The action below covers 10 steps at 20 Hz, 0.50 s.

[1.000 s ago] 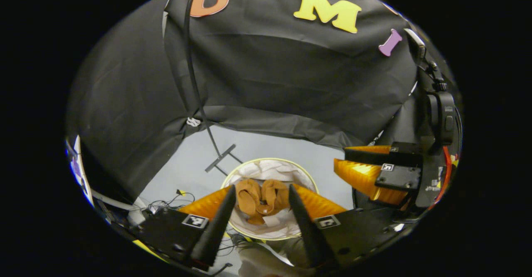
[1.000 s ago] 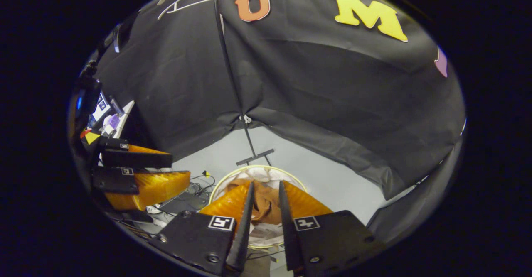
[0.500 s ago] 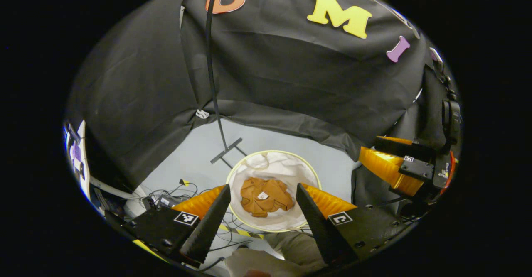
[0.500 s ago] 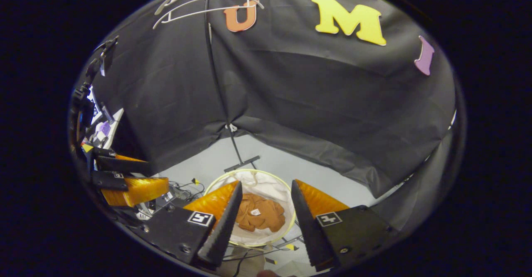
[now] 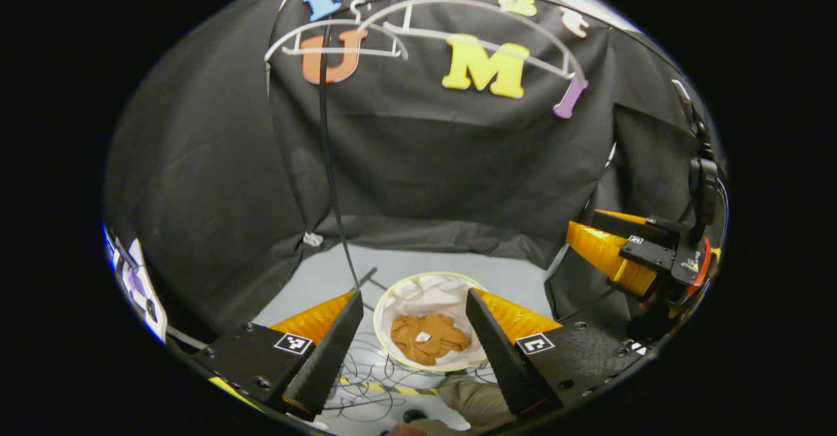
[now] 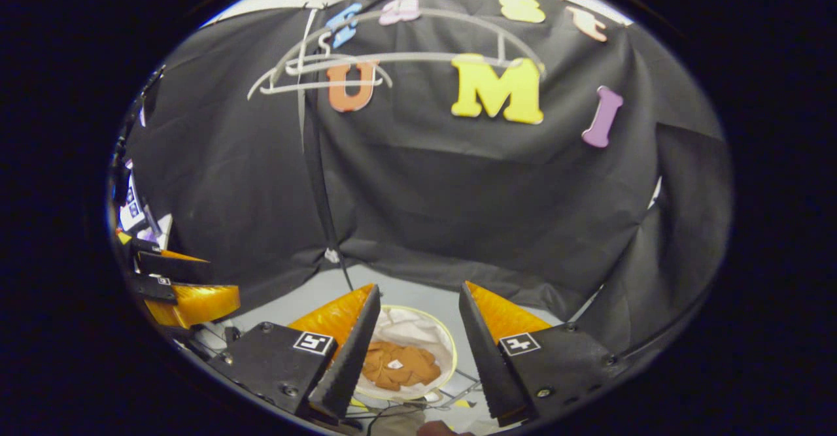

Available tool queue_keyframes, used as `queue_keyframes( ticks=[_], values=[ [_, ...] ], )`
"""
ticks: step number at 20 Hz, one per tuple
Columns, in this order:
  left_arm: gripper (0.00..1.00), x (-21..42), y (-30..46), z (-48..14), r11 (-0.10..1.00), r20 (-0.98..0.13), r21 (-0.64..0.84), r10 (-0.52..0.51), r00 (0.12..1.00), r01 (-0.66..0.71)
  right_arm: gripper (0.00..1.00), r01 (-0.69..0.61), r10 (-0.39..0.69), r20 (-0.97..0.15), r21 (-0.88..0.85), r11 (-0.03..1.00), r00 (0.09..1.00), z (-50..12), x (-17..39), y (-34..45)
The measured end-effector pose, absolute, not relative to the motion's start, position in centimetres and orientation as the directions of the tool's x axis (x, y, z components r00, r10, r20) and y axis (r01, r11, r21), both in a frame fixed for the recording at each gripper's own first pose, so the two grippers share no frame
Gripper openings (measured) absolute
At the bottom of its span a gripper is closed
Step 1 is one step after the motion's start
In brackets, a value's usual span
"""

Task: Grasp the clothes on the hanger with both hands and then place them into the laundry hamper below.

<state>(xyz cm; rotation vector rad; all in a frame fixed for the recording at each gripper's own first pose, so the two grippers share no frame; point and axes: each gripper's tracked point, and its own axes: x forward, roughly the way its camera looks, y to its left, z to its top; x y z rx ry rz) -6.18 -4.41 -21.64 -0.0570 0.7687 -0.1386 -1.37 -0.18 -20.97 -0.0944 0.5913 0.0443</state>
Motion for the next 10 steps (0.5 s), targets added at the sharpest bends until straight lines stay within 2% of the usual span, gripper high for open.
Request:
queue_keyframes(
  ticks=[3, 5, 6, 8, 10],
  values=[
    [1.0, -7.1, -4.4, -15.9, 0.981, -0.572, -0.108, -0.193, 0.798, 0.16, 0.81, -0.009, -0.033, -0.389, -0.105, 0.994, 0.921, -13.6, -4.8, -0.1],
    [0.97, -8.4, -4.8, -12.2, 0.976, -0.49, -0.095, -0.215, 0.845, 0.194, 0.94, 0.033, -0.065, -0.282, -0.116, 0.993, 0.957, -10.3, -8.0, -0.1],
    [0.92, -8.6, -5.0, -10.2, 0.974, -0.449, -0.094, -0.226, 0.865, 0.205, 1.0, 0.05, -0.079, -0.247, -0.123, 0.991, 0.966, -8.1, -9.4, 0.0],
    [1.0, -9.9, -5.1, -6.0, 0.969, -0.355, -0.104, -0.247, 0.901, 0.225, 1.0, 0.076, -0.101, -0.189, -0.133, 0.988, 0.977, -4.7, -11.7, -0.2],
    [1.0, -11.1, -5.4, -2.0, 0.966, -0.252, -0.11, -0.256, 0.933, 0.235, 1.0, 0.099, -0.115, -0.123, -0.126, 0.987, 0.986, -1.3, -14.0, -0.8]
  ],
)
